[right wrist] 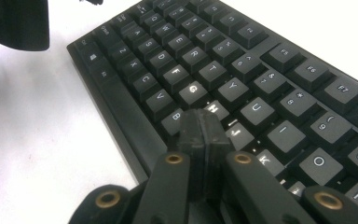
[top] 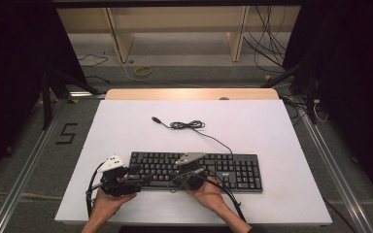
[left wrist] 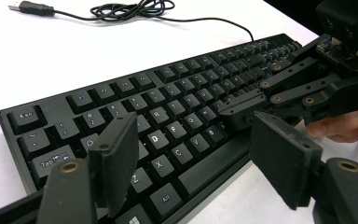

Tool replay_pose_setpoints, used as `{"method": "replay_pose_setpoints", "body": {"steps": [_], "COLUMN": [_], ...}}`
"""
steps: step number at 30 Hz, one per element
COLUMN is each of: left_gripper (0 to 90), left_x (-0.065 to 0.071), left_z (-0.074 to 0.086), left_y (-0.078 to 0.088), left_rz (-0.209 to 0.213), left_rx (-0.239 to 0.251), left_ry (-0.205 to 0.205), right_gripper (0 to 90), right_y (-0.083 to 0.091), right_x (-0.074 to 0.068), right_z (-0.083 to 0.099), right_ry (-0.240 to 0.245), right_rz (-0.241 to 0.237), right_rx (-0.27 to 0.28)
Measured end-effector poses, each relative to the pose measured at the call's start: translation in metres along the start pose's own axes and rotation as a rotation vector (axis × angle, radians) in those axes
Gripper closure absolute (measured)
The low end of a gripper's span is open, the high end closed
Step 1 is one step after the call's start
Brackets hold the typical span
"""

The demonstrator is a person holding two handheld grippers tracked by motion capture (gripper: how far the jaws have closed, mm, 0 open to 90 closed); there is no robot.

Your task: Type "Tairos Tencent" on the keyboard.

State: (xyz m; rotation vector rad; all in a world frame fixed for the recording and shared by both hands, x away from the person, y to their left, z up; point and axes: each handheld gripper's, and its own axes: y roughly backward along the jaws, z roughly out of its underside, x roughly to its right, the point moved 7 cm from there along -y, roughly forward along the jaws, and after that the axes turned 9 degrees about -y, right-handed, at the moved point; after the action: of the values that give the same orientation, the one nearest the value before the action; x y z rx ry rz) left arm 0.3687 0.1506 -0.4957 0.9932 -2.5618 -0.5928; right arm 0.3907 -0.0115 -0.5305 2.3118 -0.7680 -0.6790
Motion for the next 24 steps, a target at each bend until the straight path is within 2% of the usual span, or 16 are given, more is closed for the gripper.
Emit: {"method": "replay_pose_setpoints", "body": {"steps": [2,8,10,17,24], "left_gripper": [32.3,31.9,31.7,31.4,31.4], "left_x": [0.0,-0.002,-0.003,-0.005,-0.006], "left_z": [0.0,0.001,0.001,0.0,-0.001], "left_y": [0.0,-0.001,-0.001,-0.001,-0.002], "left_rz": [-0.001,-0.007,-0.01,-0.018,-0.025], "left_rx": [-0.001,-0.002,0.0,0.007,0.011], "left_ry": [0.0,-0.002,0.001,0.003,0.009], "right_gripper": [90.0,90.0,90.0,83.1,69.2], "right_y": [0.0,0.0,0.001,0.018,0.034], "right_x": [0.0,0.0,0.0,0.004,0.01], "right_z": [0.0,0.0,-0.001,-0.007,-0.007], "right_ry": [0.015,0.003,-0.016,-0.039,-0.051], "right_rz": [0.009,0.006,0.0,-0.025,-0.053], "right_rx": [-0.001,0.0,0.004,0.069,0.108]}}
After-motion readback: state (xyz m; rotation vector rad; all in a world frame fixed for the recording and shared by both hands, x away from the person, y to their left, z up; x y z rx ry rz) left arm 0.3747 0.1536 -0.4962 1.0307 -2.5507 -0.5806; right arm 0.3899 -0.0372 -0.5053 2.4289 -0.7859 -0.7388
